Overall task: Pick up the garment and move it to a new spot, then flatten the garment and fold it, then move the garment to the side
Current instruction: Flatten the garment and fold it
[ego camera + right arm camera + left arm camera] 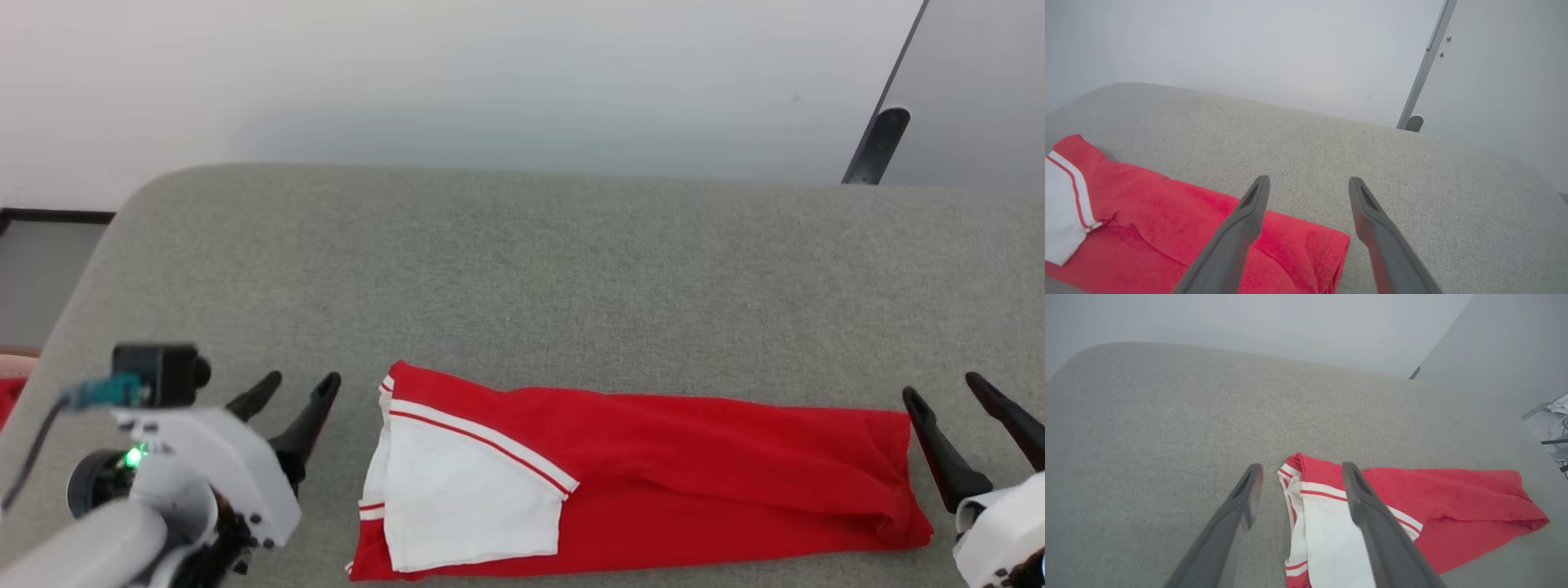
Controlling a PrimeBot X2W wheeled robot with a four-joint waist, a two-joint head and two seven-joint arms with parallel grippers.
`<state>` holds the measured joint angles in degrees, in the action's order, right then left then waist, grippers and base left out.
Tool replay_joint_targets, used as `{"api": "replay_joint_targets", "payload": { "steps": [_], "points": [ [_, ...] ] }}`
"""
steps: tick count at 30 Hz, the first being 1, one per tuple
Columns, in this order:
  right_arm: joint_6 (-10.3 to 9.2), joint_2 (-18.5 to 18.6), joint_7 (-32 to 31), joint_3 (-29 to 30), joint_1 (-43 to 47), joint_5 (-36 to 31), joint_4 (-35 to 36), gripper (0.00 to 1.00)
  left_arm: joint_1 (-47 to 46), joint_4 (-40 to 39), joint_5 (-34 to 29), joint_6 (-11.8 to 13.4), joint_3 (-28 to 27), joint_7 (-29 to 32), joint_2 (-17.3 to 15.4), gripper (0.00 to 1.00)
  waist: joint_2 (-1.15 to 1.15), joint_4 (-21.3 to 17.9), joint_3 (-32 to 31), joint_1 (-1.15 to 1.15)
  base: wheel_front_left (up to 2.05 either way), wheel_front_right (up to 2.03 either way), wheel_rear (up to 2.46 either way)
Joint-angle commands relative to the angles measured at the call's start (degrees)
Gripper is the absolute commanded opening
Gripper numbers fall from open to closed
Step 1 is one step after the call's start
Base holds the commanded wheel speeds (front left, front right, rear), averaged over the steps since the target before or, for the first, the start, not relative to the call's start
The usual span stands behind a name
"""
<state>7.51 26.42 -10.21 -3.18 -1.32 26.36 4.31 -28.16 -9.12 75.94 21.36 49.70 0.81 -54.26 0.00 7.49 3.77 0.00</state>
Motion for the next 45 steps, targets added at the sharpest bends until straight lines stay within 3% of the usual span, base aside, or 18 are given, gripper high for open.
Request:
{"api": "replay_joint_targets", "payload": {
  "steps": [1, 6, 9, 12, 20, 25, 34, 45],
  "points": [
    [-0.04, -0.2, 1.4, -0.09, 0.93, -0.71, -0.49, 1.0, 1.2, 0.54, -1.04, -0.86, -0.22, -1.91, 0.23, 1.0, 0.0, 0.36, -0.6, 0.0, 0.0, 0.0, 0.0],
    [-0.04, -1.97, 9.39, 0.25, 2.39, -2.82, -4.26, 1.0, 5.73, 4.74, -4.11, -3.8, -2.67, -14.07, 3.17, 1.0, 0.0, 1.09, -2.42, 0.0, 0.0, 0.0, 0.0],
    [-0.04, -2.2, 10.27, -0.05, 3.55, -2.93, -6.3, 1.0, 8.48, 6.9, -9.37, -4.78, -5.56, -15.88, 5.07, 1.0, 0.0, 1.48, -3.26, 0.0, 0.0, 0.0, 0.0],
    [-0.04, -1.56, 9.35, 0.66, 4.51, -2.2, -7.85, 1.0, 13.39, 7.56, -17.05, -6.01, -13.51, -15.96, 10.26, 1.0, 0.0, 2.17, -3.75, 0.0, 0.0, 0.0, 0.0],
    [-0.04, 1.81, -0.75, 1.95, 4.73, 2.66, -8.71, 1.0, 26.86, 9.54, -34.84, -13.9, -34.39, -16.01, 24.57, 1.0, 0.0, 4.84, -5.1, 0.0, 0.0, 0.0, 0.0],
    [-0.04, 3.57, -11.0, 2.2, 4.16, 5.38, -9.78, 1.0, 30.4, 12.2, -40.92, -19.72, -41.47, -15.94, 31.75, 1.0, 0.0, 6.98, -5.8, 0.0, 0.0, 0.0, 0.0],
    [-0.04, 4.32, -29.53, 4.47, -1.25, 6.67, -15.97, 1.0, 30.08, 16.83, -47.39, -26.75, -46.04, -15.92, 41.25, 1.0, 0.0, 10.73, -4.97, 0.0, 0.0, 0.0, 0.0],
    [-0.04, 2.84, -37.64, 7.0, -7.73, 5.45, -29.67, 1.0, 26.86, 20.25, -48.24, -28.93, -44.66, -15.91, 45.08, 1.0, 0.0, 14.9, -2.24, 0.0, 0.0, 0.0, 0.0]
  ]
}}
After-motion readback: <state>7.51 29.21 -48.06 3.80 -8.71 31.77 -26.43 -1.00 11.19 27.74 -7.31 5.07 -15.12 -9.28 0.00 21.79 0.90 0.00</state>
